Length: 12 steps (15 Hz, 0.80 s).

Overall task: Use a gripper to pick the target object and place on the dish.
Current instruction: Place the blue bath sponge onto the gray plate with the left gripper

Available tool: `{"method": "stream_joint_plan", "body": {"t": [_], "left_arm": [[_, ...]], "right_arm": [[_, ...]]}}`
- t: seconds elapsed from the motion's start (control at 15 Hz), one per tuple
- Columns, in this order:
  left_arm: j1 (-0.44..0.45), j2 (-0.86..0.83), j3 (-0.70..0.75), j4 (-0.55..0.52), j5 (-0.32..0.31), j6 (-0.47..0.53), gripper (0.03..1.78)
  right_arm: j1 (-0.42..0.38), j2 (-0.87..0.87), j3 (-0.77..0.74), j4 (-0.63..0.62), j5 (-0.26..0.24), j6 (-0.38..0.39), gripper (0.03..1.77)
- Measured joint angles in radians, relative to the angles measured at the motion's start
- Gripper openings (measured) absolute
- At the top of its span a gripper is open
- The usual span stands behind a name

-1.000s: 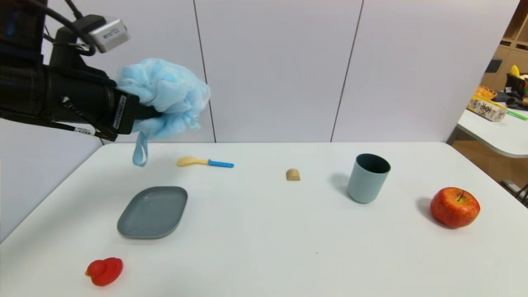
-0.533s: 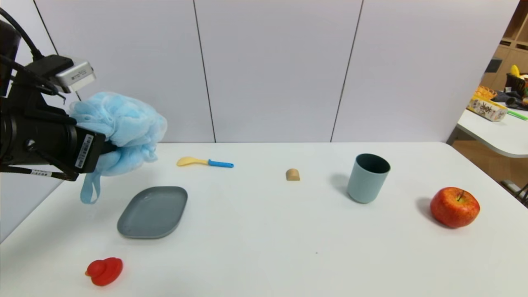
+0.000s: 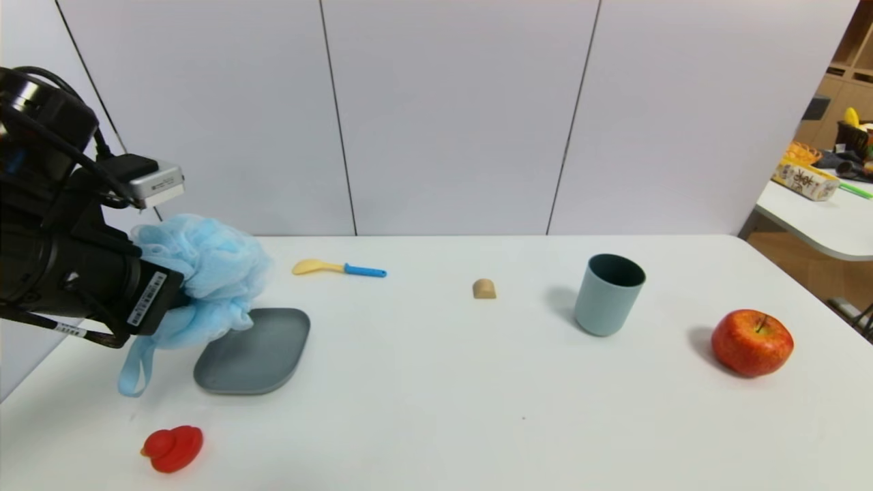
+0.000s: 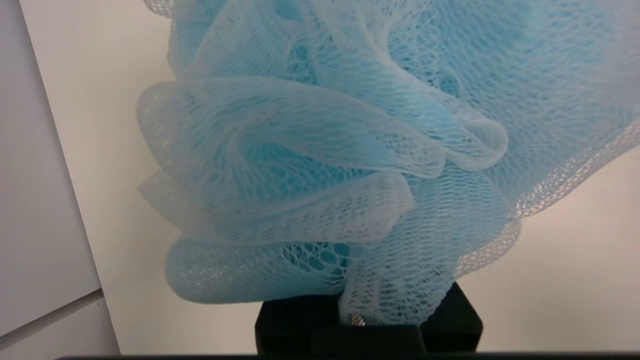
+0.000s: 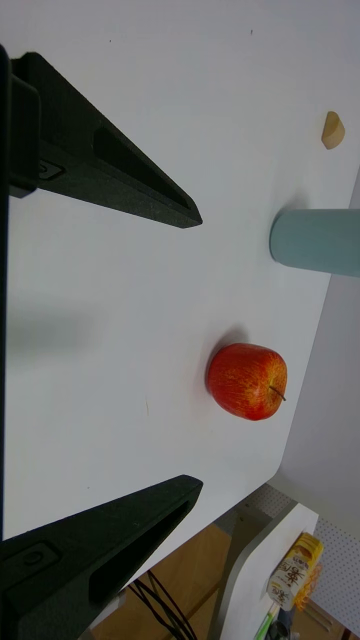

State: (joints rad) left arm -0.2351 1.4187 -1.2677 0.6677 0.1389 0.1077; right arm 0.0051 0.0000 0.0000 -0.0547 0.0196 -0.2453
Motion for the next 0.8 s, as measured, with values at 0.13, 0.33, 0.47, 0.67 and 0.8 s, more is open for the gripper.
{"method": "stream_joint_plan", "body": {"t": [0.13, 0.33, 0.47, 0.67, 0.8], "left_arm": [[-0.001, 0.033, -0.014, 0.006, -0.001, 0.0, 0.26], [-0.003, 0.077, -0.024, 0.011, -0.003, 0.0, 0.26], [-0.007, 0.102, -0.024, 0.011, -0.006, -0.001, 0.26], [-0.013, 0.133, -0.026, 0.01, -0.01, -0.002, 0.26], [-0.017, 0.148, -0.027, 0.008, -0.01, -0.003, 0.26]], "right_arm": [[0.0, 0.0, 0.0, 0.0, 0.0, -0.001, 1.71], [0.0, 0.0, 0.0, 0.0, 0.0, 0.0, 1.71], [0.0, 0.0, 0.0, 0.0, 0.0, -0.001, 1.71], [0.0, 0.0, 0.0, 0.0, 0.0, -0.001, 1.71], [0.0, 0.0, 0.0, 0.0, 0.0, -0.001, 1.71]]}}
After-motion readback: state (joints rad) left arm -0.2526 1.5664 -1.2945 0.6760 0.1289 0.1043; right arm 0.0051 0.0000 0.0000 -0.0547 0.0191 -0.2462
